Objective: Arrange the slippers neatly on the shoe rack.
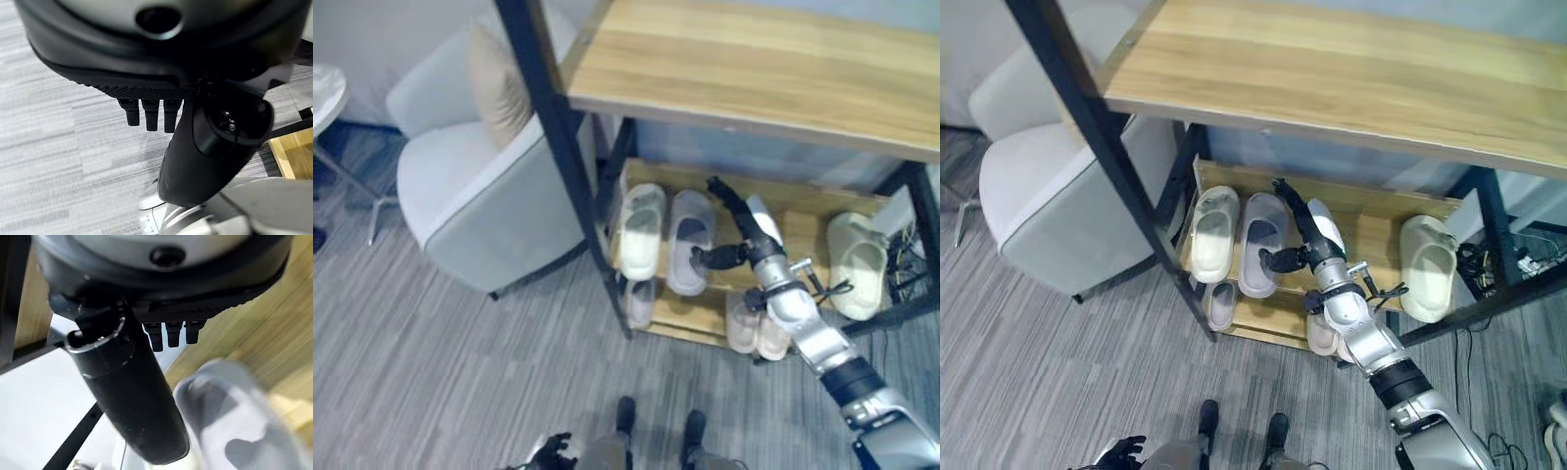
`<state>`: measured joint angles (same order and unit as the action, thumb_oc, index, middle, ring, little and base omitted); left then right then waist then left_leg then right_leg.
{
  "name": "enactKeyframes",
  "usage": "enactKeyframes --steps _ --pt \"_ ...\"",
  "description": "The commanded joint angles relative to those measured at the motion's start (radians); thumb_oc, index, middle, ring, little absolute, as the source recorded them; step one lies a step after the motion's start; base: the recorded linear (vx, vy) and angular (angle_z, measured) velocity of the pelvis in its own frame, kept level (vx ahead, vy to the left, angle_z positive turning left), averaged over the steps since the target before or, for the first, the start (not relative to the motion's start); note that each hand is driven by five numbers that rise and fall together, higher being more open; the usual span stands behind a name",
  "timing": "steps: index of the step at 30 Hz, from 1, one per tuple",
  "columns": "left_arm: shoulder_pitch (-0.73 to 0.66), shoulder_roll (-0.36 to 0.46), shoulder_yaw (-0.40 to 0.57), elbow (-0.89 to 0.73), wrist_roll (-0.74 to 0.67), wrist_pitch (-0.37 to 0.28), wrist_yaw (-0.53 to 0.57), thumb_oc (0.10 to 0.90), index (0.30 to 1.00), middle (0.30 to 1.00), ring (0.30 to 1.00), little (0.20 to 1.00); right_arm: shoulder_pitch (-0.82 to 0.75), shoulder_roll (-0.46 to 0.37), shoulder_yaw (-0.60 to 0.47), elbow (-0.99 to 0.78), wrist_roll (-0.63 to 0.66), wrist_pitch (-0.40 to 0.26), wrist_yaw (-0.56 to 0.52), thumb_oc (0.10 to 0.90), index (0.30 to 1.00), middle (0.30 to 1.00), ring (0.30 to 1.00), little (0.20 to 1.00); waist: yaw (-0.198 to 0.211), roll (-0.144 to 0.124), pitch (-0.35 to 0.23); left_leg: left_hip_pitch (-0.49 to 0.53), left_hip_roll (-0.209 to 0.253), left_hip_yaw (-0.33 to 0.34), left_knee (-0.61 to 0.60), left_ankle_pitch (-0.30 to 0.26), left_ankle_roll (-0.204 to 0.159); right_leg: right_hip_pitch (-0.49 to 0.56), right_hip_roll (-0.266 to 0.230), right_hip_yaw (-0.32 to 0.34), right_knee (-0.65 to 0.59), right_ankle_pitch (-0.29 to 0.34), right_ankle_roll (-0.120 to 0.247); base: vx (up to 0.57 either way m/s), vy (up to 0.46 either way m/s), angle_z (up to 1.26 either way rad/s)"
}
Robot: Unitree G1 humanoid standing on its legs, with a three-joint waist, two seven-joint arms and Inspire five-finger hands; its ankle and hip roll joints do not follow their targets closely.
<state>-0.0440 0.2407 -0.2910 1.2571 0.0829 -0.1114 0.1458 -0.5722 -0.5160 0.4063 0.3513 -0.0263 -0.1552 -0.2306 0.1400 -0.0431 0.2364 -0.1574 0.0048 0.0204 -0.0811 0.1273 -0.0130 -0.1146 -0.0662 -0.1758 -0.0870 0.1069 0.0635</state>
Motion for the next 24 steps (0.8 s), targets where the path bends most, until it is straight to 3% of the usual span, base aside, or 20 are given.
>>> enactKeyframes --steps 1,8,11,24 --pt "-0.034 -0.038 -0.041 0.044 -0.034 -0.027 0.004 0.800 0.900 0.900 0.900 0.900 -0.139 -0.052 -0.044 -0.025 0.018 -0.082 -0.073 0.800 0.900 0.900 0.900 0.900 0.018 -0.016 0.005 0.058 -0.016 -0.040 -0.006 -0.089 -0.009 0.058 0.018 -0.009 0.018 -0.115 0.038 -0.03 0.001 0.21" --pt "-0.060 -0.016 -0.037 0.048 -0.074 -0.034 0.017 0.800 0.900 0.900 0.900 0.900 -0.245 -0.102 -0.042 0.110 0.029 -0.066 -0.134 0.800 0.900 0.900 0.900 0.900 0.041 -0.031 0.052 0.009 -0.014 -0.062 0.003 -0.071 -0.013 0.016 0.015 -0.027 0.038 -0.115 0.037 -0.03 -0.001 0.11" --pt "-0.070 -0.017 -0.029 0.048 -0.086 -0.034 0.027 0.800 0.900 0.900 0.900 0.900 -0.199 -0.091 -0.123 0.047 0.074 -0.094 -0.174 0.800 0.900 0.900 0.900 0.900 0.037 -0.035 0.061 0.000 -0.015 -0.069 0.004 -0.072 -0.014 0.009 0.013 -0.034 0.043 -0.118 0.037 0.00 0.000 0.00" --pt "-0.044 -0.022 -0.023 0.029 -0.084 -0.037 0.023 0.800 0.900 0.900 0.900 0.900 -0.099 -0.055 -0.180 0.066 0.144 -0.115 -0.162 0.800 0.900 0.900 0.900 0.900 0.027 -0.025 0.046 0.027 -0.017 -0.068 0.003 -0.088 -0.008 0.021 0.011 -0.031 0.047 -0.128 0.035 0.01 -0.001 0.00"
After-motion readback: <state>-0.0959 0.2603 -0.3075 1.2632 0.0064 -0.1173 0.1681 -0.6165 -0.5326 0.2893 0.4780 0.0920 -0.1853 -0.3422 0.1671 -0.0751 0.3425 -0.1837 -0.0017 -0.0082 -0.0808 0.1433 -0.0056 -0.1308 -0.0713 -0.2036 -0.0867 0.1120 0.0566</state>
